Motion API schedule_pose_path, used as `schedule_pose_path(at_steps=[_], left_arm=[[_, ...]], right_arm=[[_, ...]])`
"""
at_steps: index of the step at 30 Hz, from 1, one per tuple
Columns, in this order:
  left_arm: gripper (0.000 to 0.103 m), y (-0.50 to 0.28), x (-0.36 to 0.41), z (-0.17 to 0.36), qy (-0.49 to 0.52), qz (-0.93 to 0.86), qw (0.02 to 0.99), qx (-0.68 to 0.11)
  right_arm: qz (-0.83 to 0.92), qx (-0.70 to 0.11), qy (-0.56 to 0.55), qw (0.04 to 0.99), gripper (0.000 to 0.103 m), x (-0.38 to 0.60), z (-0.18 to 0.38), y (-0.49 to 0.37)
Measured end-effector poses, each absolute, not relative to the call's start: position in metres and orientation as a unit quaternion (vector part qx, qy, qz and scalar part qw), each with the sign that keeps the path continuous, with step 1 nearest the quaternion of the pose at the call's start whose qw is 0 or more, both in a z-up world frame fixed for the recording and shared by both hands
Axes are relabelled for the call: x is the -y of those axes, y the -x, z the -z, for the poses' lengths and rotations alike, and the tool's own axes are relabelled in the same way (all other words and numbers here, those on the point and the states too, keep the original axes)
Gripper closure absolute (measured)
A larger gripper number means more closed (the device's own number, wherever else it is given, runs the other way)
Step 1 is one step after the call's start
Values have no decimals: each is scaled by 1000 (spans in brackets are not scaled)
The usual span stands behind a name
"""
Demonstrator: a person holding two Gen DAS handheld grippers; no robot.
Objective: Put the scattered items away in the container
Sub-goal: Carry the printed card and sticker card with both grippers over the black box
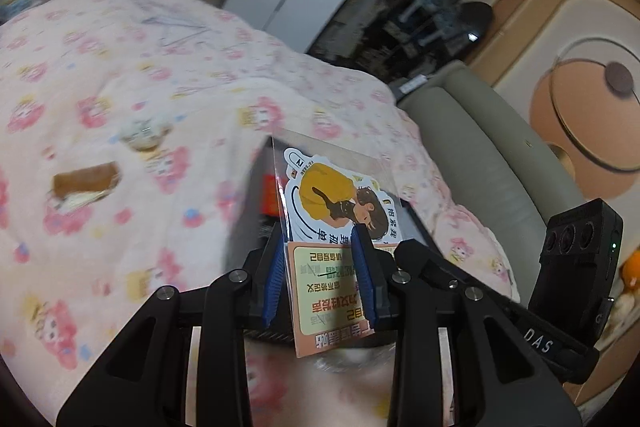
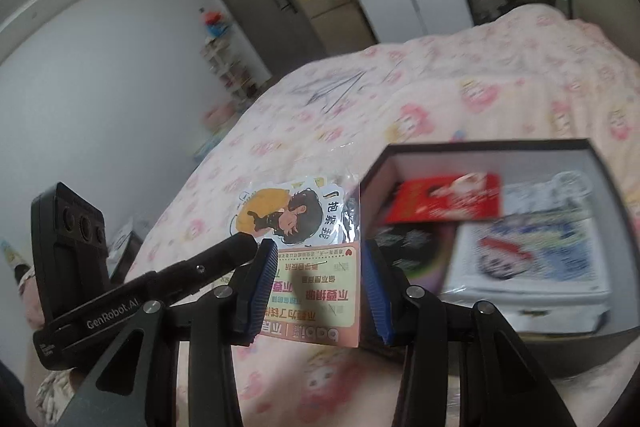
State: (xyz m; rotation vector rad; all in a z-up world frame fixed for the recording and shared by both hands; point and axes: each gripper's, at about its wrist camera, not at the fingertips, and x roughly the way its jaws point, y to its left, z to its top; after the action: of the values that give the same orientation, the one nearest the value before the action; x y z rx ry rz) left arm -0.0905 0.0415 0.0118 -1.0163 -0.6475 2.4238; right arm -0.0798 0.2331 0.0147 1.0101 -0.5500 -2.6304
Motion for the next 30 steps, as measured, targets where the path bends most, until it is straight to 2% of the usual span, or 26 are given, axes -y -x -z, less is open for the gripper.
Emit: schedule_pose_path(at_steps=[6,9,13,17,18,22,26,30], left_arm=[[72,132,-110,-5,395,-854,261,214],[72,149,-133,8,429,-846,254,189],[71,161,-144,29,480,-836,221,148],[58,169,-143,40,516,-827,197,109],[57,170,-141,40,522,-827,187,96],[58,166,-128,33,520,-827,189,98],[51,155,-122,25,498,-847,168,75],[51,152,-108,23,489,-852,162,89]], right_arm=[[915,193,-353,44,63,-289,-3,85],[903,200,-379,21,63,-310,14,92],[884,211,-416,31,63,-319,32,103],[868,215,-442,63,63,-313,44,115],[864,216,-448,72,63,-310,46,118],[852,214,-468,93,63,-299,54,129],[849,209,-474,102,63,-296,58,132],[862,212,-456,70,63,-300,54,127]])
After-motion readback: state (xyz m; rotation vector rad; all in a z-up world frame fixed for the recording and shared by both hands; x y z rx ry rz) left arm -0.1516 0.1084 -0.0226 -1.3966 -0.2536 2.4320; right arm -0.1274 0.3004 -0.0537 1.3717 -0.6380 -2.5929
